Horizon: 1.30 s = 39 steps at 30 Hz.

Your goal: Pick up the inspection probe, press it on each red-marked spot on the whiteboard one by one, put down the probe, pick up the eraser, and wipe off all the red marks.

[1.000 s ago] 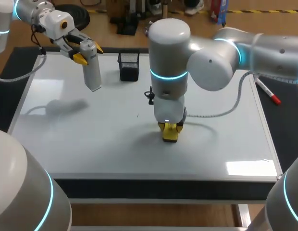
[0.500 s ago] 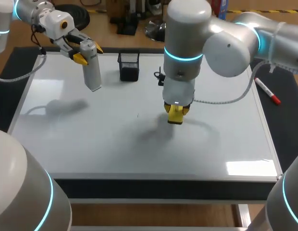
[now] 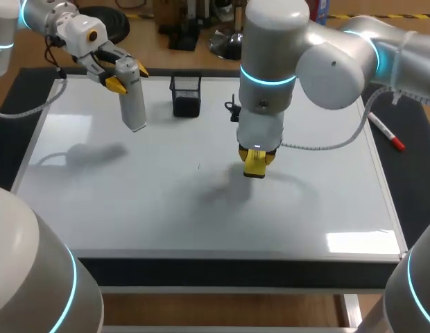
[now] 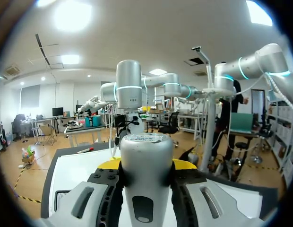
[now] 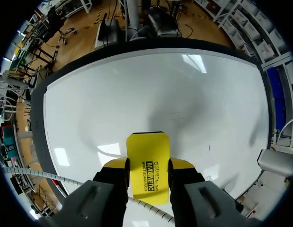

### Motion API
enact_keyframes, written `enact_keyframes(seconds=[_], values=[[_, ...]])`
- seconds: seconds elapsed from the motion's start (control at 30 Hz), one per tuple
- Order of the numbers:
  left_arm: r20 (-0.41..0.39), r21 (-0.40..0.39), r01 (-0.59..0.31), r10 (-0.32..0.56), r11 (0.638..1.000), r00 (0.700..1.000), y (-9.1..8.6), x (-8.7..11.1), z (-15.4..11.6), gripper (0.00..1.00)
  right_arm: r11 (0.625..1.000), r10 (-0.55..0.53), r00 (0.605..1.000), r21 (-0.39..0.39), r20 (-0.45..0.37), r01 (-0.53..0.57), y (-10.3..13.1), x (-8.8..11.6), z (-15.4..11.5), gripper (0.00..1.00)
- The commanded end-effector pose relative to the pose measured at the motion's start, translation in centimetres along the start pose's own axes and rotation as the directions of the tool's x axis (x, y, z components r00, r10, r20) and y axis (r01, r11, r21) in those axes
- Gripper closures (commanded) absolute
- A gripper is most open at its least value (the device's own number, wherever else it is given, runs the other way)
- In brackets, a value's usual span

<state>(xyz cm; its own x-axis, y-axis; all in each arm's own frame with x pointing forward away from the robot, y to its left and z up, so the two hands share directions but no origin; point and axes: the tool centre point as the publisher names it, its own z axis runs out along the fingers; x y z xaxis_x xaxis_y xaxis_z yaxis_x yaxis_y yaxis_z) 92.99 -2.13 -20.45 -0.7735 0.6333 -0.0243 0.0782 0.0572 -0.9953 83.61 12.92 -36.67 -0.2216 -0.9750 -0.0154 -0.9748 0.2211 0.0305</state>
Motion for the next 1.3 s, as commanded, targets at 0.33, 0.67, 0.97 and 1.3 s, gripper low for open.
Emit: enact_keyframes(seconds=[0.33, 0.67, 0.97, 1.3], values=[[-0.004, 0.001, -0.001, 0.001, 1.0, 1.0, 0.0, -0.1, -0.1, 1.0, 0.997, -0.075, 0.997, -0.013, -0.012, 0.075, -3.9, -1.6, 0.8, 1.0], [-0.004, 0.001, -0.001, 0.001, 1.0, 1.0, 0.0, -0.1, -0.1, 1.0, 0.993, -0.112, 0.994, -0.045, -0.018, 0.111, -9.0, -2.4, 2.2, 1.0], [-0.004, 0.001, -0.001, 0.001, 1.0, 1.0, 0.0, -0.1, -0.1, 1.0, 0.99, -0.129, 0.992, -0.052, -0.001, 0.129, -13.1, -3.3, 2.4, 1.0], [-0.004, 0.001, -0.001, 0.001, 1.0, 1.0, 0.0, -0.1, -0.1, 1.0, 0.988, -0.15, 0.988, -0.044, -0.035, 0.148, -17.2, -4.8, 2.4, 1.0]])
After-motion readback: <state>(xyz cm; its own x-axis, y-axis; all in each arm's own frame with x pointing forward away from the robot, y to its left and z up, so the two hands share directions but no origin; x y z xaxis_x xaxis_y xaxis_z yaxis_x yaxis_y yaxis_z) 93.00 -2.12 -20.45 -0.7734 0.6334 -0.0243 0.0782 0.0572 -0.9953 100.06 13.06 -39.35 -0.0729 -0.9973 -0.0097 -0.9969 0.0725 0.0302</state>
